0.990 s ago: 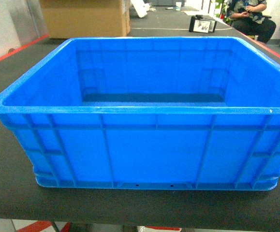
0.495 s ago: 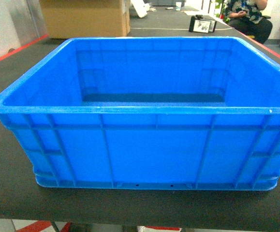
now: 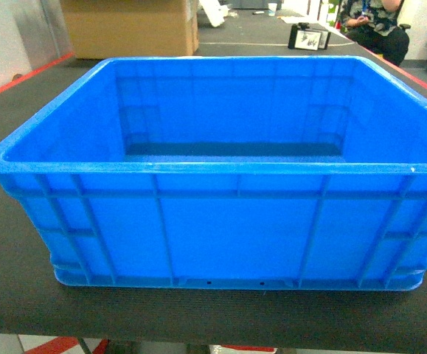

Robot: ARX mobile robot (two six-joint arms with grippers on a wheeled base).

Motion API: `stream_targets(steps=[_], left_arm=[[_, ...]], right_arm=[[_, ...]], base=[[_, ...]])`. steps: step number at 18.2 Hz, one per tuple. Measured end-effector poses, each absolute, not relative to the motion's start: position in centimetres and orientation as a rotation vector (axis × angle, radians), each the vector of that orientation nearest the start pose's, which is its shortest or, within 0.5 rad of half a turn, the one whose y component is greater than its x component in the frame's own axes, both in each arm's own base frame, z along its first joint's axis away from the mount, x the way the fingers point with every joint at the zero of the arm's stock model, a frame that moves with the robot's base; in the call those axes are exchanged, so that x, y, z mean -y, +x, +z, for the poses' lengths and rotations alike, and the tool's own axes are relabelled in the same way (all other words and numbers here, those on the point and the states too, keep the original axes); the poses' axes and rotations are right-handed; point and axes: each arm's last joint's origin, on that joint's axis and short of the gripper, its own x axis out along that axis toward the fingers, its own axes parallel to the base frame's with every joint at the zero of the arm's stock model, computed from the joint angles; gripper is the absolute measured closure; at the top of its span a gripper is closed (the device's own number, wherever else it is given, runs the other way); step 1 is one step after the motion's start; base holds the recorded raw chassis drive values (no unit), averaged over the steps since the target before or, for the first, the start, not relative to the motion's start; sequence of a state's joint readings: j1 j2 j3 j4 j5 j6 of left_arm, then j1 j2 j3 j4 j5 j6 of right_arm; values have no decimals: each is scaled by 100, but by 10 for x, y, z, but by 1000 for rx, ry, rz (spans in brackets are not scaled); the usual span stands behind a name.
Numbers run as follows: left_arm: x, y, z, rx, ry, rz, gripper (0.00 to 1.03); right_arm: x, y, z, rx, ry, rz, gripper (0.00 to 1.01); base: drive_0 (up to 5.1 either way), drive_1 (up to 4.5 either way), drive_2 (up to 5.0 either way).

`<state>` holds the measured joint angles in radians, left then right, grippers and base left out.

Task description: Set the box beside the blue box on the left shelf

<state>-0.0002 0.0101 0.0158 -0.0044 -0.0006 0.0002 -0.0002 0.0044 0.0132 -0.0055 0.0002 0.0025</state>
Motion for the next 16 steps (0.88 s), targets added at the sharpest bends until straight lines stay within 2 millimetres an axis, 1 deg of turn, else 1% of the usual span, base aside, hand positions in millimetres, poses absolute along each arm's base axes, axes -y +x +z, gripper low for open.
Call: stream_targets(steps=[16], left_arm=[[0, 97, 168, 1, 0, 0, 5]], right_arm=[[0, 97, 167, 3, 2, 0, 3]], base=[[0, 0, 0]])
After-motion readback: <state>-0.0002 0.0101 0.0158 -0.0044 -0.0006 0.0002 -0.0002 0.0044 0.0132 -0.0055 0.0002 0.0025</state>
